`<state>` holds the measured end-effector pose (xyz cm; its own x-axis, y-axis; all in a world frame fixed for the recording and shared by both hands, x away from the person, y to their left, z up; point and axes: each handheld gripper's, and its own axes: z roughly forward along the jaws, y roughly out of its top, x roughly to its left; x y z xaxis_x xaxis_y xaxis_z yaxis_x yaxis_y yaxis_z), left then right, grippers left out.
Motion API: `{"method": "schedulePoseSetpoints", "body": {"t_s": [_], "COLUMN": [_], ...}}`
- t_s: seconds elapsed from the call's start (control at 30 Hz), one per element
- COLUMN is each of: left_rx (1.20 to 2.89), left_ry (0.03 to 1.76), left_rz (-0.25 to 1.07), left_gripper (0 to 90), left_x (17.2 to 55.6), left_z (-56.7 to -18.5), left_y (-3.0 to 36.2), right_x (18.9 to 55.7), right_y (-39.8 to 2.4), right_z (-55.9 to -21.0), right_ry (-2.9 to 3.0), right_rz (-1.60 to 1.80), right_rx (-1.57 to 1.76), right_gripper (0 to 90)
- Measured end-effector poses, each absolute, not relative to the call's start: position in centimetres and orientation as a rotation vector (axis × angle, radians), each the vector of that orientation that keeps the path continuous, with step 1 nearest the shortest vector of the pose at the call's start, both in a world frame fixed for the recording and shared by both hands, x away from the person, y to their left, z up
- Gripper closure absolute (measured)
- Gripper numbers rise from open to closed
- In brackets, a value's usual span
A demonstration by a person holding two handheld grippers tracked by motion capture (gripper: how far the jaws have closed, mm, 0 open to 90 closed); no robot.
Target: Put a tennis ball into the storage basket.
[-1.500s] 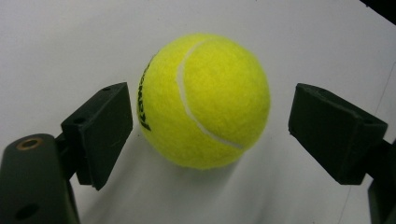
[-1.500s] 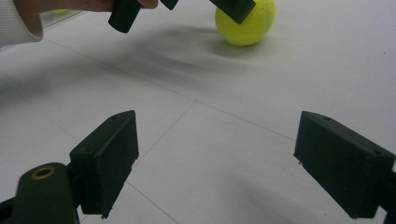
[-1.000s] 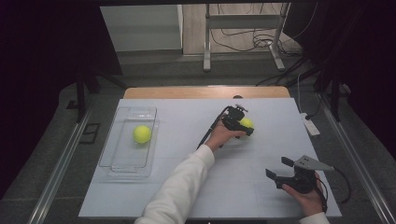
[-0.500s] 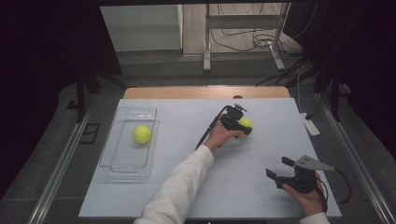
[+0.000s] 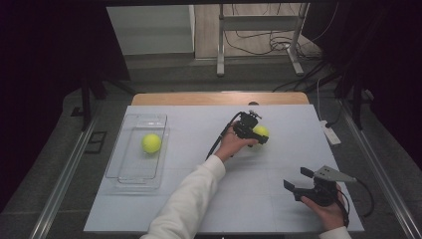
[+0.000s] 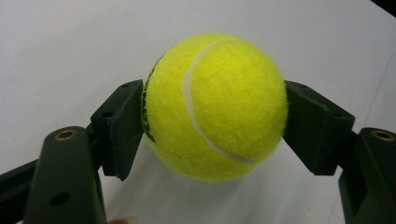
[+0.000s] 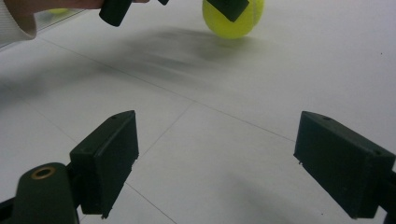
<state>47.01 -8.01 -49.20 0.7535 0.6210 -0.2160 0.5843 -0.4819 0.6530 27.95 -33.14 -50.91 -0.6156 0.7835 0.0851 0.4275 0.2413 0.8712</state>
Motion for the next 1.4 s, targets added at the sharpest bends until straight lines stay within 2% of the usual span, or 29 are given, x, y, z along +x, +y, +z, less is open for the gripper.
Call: {"method": "schedulePoseSetpoints", "body": {"t_s": [1.4], "left_rx": [2.143], "left_ry": [0.846], "left_rz": [0.061], "left_gripper": [27.3], "left_x": [43.8], "left_z": [-48.0], "left_y": [-3.9], "right_x": [28.0], "right_y": [-32.9], "right_z": [-50.9], "right_ry": [2.155], "right_rz": [1.317], "right_rx": [1.104], "right_gripper": [14.3]}}
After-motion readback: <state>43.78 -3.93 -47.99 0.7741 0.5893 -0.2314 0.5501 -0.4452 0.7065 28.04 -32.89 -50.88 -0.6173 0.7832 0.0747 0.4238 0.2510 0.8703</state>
